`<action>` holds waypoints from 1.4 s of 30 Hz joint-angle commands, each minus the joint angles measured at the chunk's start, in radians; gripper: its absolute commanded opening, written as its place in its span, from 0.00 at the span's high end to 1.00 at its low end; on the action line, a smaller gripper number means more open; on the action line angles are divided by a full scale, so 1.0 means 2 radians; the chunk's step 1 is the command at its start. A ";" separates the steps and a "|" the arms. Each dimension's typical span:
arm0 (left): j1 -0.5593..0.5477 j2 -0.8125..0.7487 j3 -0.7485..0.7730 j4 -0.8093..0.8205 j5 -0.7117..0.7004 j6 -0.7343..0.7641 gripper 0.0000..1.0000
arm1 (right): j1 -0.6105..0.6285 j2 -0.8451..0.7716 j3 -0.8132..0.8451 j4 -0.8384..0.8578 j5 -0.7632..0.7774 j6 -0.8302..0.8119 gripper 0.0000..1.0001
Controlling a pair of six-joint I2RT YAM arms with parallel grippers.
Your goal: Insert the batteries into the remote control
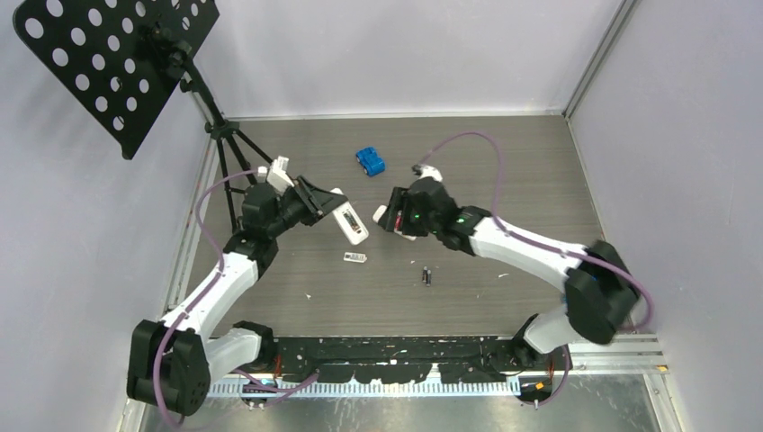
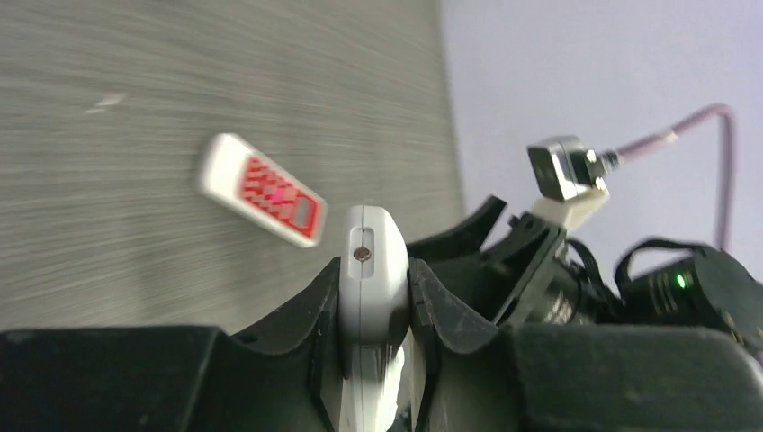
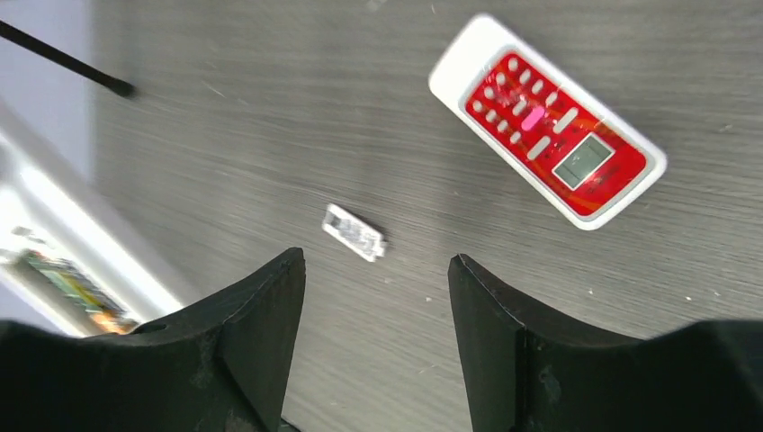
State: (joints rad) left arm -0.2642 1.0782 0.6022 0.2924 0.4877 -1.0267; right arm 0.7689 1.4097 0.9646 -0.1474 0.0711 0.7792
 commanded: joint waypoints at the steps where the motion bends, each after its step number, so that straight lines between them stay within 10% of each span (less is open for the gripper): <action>1: 0.032 -0.019 0.023 -0.166 -0.082 0.070 1.00 | 0.059 0.084 0.069 -0.029 0.039 -0.114 0.36; 15: 0.107 -0.028 0.008 -0.220 -0.070 0.079 1.00 | 0.094 0.246 0.148 -0.059 -0.056 -0.503 0.33; 26: 0.126 -0.024 0.006 -0.217 -0.041 0.084 1.00 | 0.092 0.302 0.191 -0.104 -0.118 -0.555 0.45; 32: 0.127 -0.019 0.007 -0.191 0.000 0.084 1.00 | 0.090 0.298 0.179 -0.062 -0.045 -0.519 0.71; 42: 0.126 -0.018 -0.022 -0.068 0.074 0.047 1.00 | 0.070 0.202 0.111 0.023 0.028 -0.411 0.77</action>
State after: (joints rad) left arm -0.0154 1.0451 0.5911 -0.0498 0.5381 -0.8852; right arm 0.9352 1.9400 1.2301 -0.1829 0.0338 -0.1661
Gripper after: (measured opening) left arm 0.268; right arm 0.331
